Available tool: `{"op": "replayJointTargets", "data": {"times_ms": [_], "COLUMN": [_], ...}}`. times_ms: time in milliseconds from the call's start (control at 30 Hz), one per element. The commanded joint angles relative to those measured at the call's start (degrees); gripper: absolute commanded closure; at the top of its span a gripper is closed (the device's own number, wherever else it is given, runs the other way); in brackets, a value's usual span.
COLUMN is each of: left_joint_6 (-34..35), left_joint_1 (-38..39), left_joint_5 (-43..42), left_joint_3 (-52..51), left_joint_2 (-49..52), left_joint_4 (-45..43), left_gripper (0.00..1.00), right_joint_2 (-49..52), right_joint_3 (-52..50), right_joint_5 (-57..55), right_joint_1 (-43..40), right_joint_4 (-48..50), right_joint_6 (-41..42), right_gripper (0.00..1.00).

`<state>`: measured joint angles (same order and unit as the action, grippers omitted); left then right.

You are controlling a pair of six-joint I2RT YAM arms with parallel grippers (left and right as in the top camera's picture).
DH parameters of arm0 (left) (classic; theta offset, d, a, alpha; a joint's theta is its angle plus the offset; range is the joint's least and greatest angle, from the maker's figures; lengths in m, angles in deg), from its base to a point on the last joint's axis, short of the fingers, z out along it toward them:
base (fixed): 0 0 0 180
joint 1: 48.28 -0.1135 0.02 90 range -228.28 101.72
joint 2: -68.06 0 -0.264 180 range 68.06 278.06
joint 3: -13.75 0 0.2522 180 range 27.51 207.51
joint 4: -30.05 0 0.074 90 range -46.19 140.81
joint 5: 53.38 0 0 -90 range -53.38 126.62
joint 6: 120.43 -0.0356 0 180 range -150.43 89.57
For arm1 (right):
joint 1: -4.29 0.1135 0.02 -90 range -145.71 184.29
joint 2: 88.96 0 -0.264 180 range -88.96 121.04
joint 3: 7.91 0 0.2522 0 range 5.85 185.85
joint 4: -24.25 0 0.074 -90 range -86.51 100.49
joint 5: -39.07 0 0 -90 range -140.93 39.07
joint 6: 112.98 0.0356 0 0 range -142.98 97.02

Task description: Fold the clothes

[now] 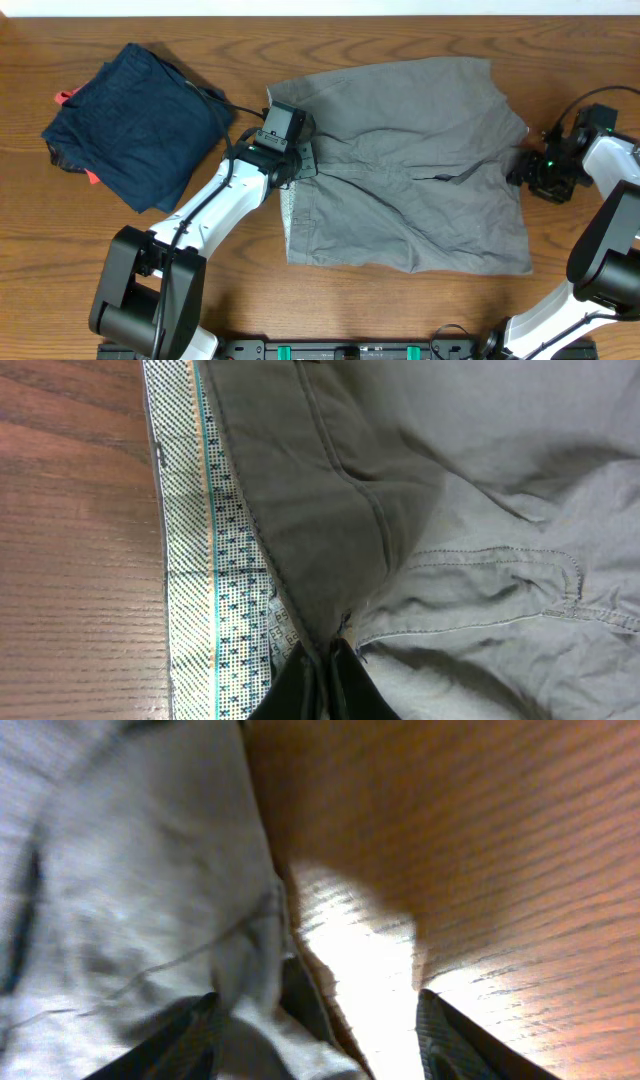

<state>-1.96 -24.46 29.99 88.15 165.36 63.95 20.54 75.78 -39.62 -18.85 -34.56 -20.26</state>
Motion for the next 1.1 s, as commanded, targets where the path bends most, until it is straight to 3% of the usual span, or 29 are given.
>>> {"op": "replayJointTargets", "data": {"times_ms": [0, 100, 267, 533, 633, 733, 833, 1067], "left_joint_6": [-0.3, -0.4, -0.3, 0.2, 1.0, 0.7, -1.0, -0.9], "left_joint_1": [-0.4, -0.8, -0.8, -1.1, -2.1, -3.5, -5.2, -6.9], "left_joint_5": [4.2, 6.3, 6.3, 18.1, 18.1, 18.0, 15.6, 10.7], "left_joint_3": [0.3, 0.2, 0.0, -1.0, -1.0, -0.9, 0.9, 5.6], "left_joint_2": [0.0, 0.1, 0.1, 5.4, 8.3, 9.3, 7.5, -6.5], "left_joint_4": [1.2, 1.9, 2.0, 1.9, 1.4, 1.0, 4.5, 17.1], "left_gripper": [0.94, 0.94, 0.94, 0.94, 0.94, 0.78, 0.52, 0.25], "right_joint_2": [-1.8, -1.8, -1.8, -1.8, -1.8, -1.8, -2.3, -8.2], "right_joint_3": [2.4, 2.2, 2.1, 1.8, 1.8, 1.9, 1.9, 1.9], "right_joint_5": [3.1, 3.7, 4.0, 3.7, 3.5, 3.5, 3.7, 3.9], "right_joint_1": [-0.7, -0.6, -0.2, 1.3, 1.6, 1.6, 1.6, 1.6], "right_joint_4": [-0.3, -1.0, 0.7, -1.7, -3.5, -4.8, -6.6, -12.0], "right_joint_6": [-0.7, -0.8, -1.1, -1.1, -1.1, -1.1, -1.1, 0.2], "right_gripper": [0.44, 0.50, 0.74, 0.73, 0.65, 0.56, 0.47, 0.38]}}
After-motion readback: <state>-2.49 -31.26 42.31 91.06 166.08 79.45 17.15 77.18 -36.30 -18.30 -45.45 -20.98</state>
